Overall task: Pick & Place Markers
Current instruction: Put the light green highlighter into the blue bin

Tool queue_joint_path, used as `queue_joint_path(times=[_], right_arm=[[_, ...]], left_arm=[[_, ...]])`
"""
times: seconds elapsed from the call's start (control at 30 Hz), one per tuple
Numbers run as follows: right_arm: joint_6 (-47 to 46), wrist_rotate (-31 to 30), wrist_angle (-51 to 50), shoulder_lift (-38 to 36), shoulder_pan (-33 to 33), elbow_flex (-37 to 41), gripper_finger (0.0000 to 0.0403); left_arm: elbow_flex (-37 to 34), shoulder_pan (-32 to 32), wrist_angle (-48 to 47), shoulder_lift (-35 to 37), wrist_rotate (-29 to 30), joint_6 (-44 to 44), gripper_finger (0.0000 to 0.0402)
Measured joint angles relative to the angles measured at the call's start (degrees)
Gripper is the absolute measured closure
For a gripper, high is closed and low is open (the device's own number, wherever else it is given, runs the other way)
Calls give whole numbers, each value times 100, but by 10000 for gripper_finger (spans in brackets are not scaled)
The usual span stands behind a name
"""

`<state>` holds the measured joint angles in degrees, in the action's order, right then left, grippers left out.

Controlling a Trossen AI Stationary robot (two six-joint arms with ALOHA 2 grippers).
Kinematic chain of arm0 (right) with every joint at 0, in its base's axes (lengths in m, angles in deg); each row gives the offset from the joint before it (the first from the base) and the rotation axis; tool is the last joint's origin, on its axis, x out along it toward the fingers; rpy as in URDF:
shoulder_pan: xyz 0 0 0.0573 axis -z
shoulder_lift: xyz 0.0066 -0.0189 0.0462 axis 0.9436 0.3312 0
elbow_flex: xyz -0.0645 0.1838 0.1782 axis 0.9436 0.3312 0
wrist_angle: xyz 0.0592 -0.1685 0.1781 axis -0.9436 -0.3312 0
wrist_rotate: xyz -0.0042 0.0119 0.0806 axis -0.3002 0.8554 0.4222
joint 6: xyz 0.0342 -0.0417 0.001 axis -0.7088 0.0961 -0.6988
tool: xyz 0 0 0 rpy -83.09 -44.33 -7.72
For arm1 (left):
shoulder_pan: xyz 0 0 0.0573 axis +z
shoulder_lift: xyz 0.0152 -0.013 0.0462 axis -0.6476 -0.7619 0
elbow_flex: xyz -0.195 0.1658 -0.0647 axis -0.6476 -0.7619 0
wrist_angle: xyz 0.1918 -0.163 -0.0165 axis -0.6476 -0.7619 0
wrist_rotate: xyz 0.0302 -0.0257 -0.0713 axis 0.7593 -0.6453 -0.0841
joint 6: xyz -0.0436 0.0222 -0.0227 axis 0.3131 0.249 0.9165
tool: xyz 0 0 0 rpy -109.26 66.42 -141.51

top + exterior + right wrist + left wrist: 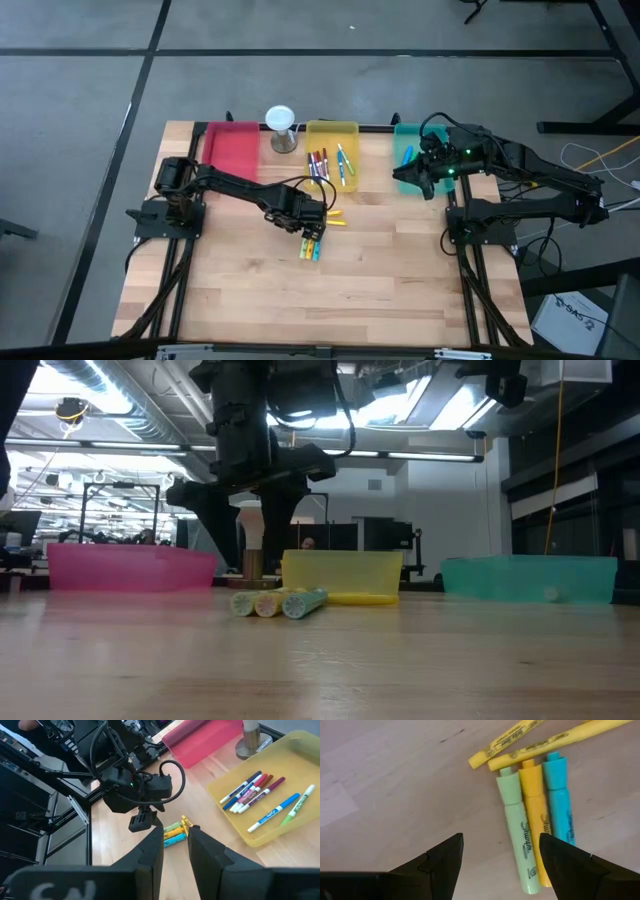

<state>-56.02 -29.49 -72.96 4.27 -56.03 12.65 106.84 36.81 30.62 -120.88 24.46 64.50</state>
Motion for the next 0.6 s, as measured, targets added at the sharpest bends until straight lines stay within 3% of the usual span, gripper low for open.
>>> queue_joint_path(times=[0.6], right_arm=[[4, 1, -2, 2, 1, 0, 315]], left_arm=[[-7, 68, 362, -428, -177, -53, 149]])
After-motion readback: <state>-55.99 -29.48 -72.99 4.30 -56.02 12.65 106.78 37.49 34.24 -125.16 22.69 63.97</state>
